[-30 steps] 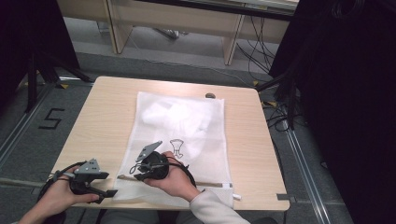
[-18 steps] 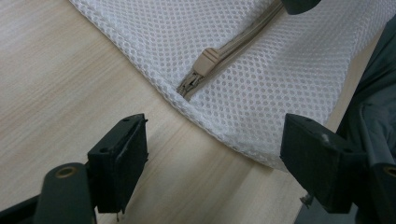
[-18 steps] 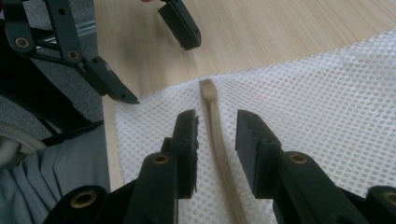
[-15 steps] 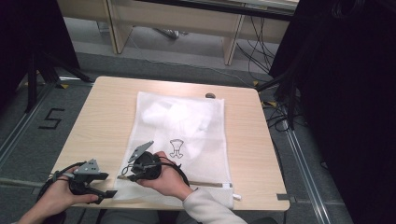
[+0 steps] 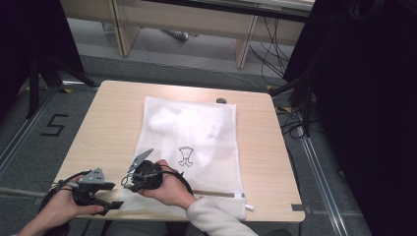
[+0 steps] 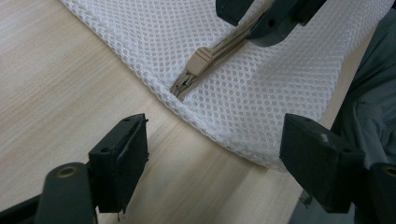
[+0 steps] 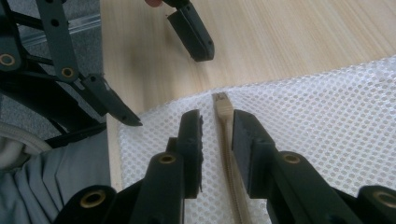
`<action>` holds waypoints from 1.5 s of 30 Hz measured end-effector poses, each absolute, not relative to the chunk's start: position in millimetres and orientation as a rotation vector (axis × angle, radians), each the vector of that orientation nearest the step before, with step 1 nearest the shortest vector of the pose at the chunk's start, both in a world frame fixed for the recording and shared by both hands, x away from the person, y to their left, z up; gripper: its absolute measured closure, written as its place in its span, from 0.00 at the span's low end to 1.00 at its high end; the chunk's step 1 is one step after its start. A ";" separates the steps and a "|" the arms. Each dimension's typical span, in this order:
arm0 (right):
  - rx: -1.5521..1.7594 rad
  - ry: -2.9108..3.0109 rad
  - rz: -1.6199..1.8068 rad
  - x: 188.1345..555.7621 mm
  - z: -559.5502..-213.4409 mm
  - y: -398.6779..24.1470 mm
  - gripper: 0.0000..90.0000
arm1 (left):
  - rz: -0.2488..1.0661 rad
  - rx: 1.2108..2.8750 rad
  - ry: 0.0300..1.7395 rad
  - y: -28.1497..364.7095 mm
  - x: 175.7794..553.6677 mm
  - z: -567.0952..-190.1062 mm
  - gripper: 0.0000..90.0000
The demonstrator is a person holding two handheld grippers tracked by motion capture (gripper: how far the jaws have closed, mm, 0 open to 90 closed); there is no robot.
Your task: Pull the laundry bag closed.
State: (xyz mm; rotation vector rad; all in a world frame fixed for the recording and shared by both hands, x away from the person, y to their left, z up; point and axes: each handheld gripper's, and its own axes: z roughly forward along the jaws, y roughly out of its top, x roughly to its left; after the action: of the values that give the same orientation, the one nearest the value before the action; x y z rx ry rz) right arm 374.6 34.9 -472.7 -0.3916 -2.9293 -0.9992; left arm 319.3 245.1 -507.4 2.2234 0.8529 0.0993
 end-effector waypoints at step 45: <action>-0.409 -2.918 -0.908 387.9 -470.9 54.1 0.91 | 0.039 2.181 0.895 235.6 328.9 -509.7 0.34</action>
State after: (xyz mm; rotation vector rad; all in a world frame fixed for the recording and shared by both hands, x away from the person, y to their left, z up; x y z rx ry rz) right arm 387.9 54.1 -470.9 -0.4094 -2.9176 -0.9078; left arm 328.9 235.6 -509.7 2.1814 0.8947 0.0393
